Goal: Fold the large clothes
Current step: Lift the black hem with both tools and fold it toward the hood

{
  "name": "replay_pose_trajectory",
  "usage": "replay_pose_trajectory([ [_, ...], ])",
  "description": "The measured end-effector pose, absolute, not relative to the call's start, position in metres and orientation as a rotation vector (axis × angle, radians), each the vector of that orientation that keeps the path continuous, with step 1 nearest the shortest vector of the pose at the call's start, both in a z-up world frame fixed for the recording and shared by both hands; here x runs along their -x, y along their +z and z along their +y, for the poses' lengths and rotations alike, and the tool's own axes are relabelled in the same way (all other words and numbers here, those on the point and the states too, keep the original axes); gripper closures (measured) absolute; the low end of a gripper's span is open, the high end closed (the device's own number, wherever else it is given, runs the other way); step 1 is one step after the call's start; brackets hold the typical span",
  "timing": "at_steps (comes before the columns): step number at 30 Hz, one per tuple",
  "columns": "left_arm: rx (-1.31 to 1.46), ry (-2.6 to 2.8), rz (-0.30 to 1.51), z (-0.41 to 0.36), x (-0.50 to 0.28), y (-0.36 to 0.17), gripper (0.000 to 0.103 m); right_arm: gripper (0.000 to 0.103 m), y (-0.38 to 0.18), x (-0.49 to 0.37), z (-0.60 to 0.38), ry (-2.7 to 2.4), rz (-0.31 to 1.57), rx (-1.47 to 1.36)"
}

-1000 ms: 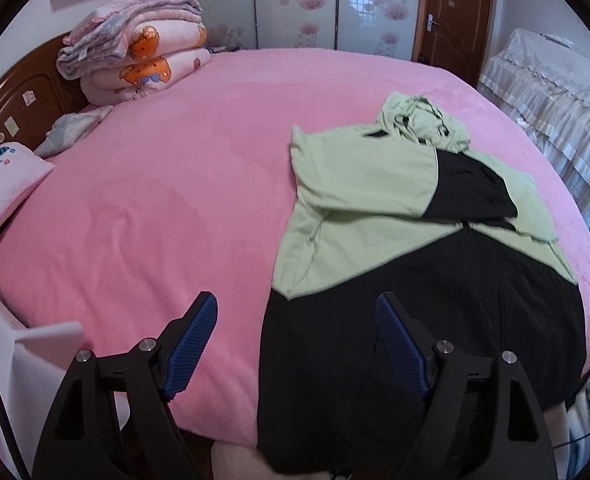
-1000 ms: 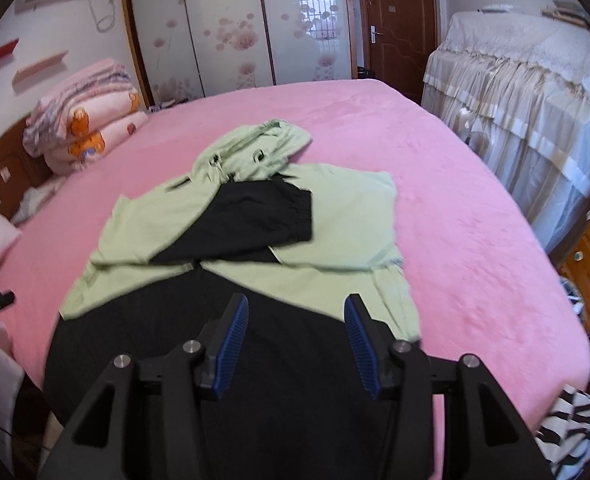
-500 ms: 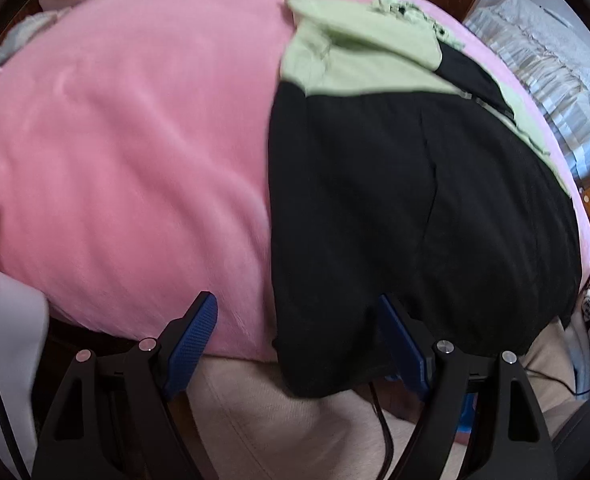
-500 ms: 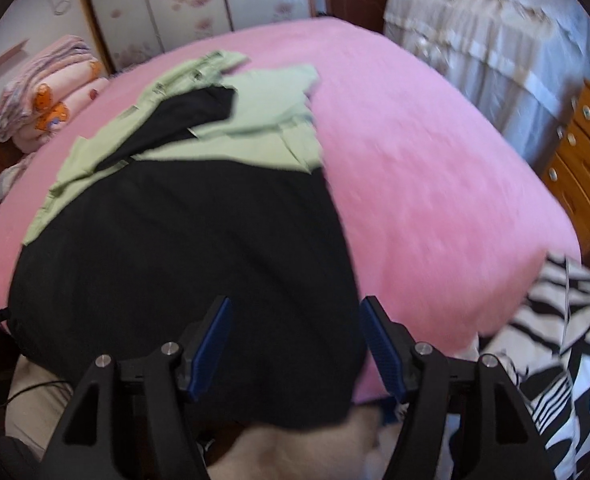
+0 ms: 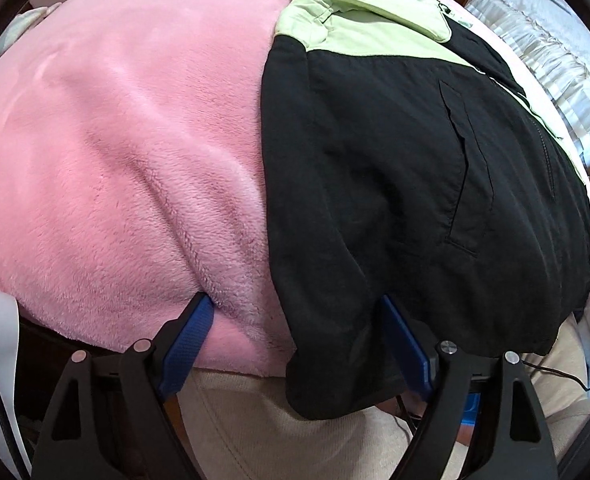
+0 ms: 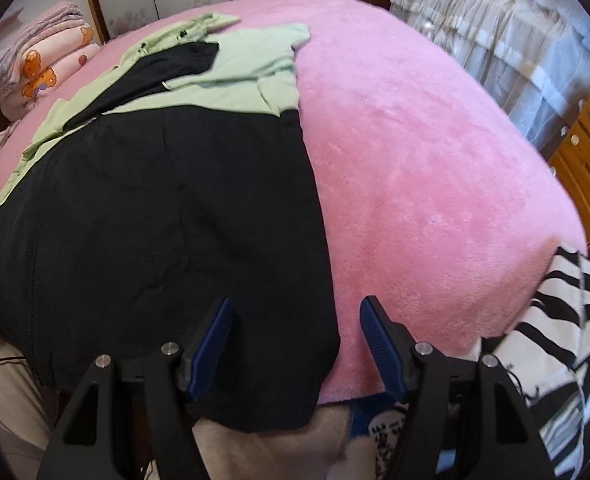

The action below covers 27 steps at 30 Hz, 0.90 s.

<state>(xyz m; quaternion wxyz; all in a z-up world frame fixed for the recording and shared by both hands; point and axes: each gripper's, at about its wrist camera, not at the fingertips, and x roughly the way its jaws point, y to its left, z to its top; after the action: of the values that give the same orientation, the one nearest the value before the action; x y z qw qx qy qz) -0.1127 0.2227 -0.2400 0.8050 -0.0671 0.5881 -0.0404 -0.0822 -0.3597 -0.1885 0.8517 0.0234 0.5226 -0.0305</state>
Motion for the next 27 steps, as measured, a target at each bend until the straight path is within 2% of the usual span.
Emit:
replay_pose_trajectory([
  [2,0.138,-0.081,1.269,0.222,0.109,-0.240,0.020,0.036,-0.196,0.076,-0.364,-0.056,1.135,-0.074],
  [4,0.134,-0.082,1.278,0.218,0.106,-0.239,0.027,0.037,-0.201,0.072,-0.363,-0.023,1.163,-0.093],
  [6,0.117,-0.100,1.292,0.207,0.100,-0.237,0.052,0.051,-0.204,0.069,-0.359,0.021,1.182,-0.101],
  [7,0.098,-0.104,1.296,0.200,0.097,-0.235,0.059,0.067,-0.205,0.069,-0.356,0.047,1.194,-0.103],
  [8,0.089,-0.117,1.301,0.197,0.097,-0.234,0.079,0.086,-0.205,0.069,-0.354,0.071,1.207,-0.107],
  [9,0.058,-0.117,1.310,0.190,0.095,-0.232,0.087,0.091,-0.204,0.069,-0.353,0.091,1.213,-0.117],
  [10,0.044,-0.118,1.316,0.187,0.094,-0.230,0.091,0.096,-0.202,0.069,-0.352,0.109,1.217,-0.127],
  [12,0.063,-0.154,1.323,0.182,0.090,-0.223,0.100,0.097,-0.198,0.070,-0.351,0.136,1.219,-0.145],
  [15,0.203,-0.268,1.268,0.179,0.082,-0.197,0.101,0.098,-0.183,0.074,-0.352,0.191,1.195,-0.192],
  [21,0.510,-0.362,1.025,0.184,0.047,-0.124,0.101,0.098,-0.126,0.068,-0.357,0.345,1.060,-0.368],
  [27,0.671,-0.243,0.805,0.211,-0.027,-0.062,0.101,0.099,-0.053,-0.001,-0.359,0.387,0.882,-0.526],
])
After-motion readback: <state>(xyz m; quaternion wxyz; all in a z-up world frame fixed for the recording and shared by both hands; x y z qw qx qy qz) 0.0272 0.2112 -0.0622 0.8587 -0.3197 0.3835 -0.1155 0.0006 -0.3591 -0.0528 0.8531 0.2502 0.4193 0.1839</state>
